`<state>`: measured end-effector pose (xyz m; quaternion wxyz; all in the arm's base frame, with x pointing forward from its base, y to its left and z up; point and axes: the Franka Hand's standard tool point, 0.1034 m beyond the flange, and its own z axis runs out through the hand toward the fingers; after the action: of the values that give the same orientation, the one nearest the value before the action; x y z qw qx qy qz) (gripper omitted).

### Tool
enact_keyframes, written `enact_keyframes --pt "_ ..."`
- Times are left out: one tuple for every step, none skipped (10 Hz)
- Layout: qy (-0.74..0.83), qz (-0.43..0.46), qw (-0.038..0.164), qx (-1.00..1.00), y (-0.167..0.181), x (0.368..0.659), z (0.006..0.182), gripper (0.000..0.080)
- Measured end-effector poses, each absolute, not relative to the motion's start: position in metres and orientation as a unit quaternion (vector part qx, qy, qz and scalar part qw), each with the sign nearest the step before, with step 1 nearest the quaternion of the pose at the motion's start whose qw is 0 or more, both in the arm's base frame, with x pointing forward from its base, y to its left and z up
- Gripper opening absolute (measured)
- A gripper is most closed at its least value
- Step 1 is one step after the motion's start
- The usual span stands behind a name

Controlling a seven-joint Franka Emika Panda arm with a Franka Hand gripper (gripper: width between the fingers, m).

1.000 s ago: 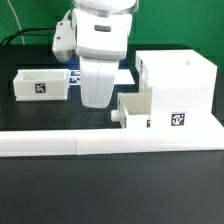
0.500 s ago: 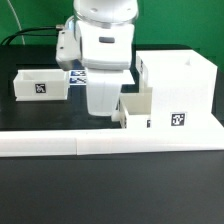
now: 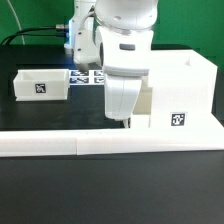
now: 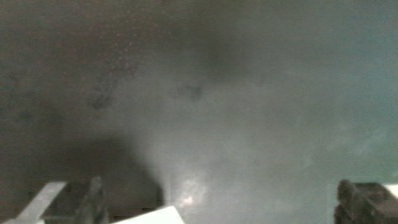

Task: Assemble drawer

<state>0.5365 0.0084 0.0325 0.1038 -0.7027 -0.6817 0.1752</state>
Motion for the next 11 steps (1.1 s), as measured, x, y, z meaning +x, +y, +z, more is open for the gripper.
enact_keyframes --pt "-0.672 0.18 0.102 -0.711 0.011 0.537 0.034 0.0649" --pt "-0.666 0.186 0.102 -0.715 0.013 0.537 0.037 0.0649" --pt "-0.663 0.191 0.103 -0.717 0.014 0.539 0.039 0.0649" --pt "-0.661 0.195 0.106 -0.717 0.014 0.539 0.04 0.0649" --pt "-0.661 0.195 0.105 -0.717 0.012 0.539 0.039 0.0649" --pt "-0.661 0.195 0.105 -0.717 0.012 0.539 0.039 0.0649" --pt "-0.661 0.195 0.105 -0.717 0.012 0.539 0.039 0.0649" --pt "-0.661 0.195 0.105 -0.717 0.012 0.539 0.039 0.0649" --pt "-0.663 0.195 0.106 -0.715 0.01 0.539 0.04 0.0649" --pt "-0.669 0.195 0.108 -0.709 0.002 0.536 0.044 0.0649" --pt "-0.667 0.195 0.106 -0.711 -0.003 0.533 0.052 0.0649"
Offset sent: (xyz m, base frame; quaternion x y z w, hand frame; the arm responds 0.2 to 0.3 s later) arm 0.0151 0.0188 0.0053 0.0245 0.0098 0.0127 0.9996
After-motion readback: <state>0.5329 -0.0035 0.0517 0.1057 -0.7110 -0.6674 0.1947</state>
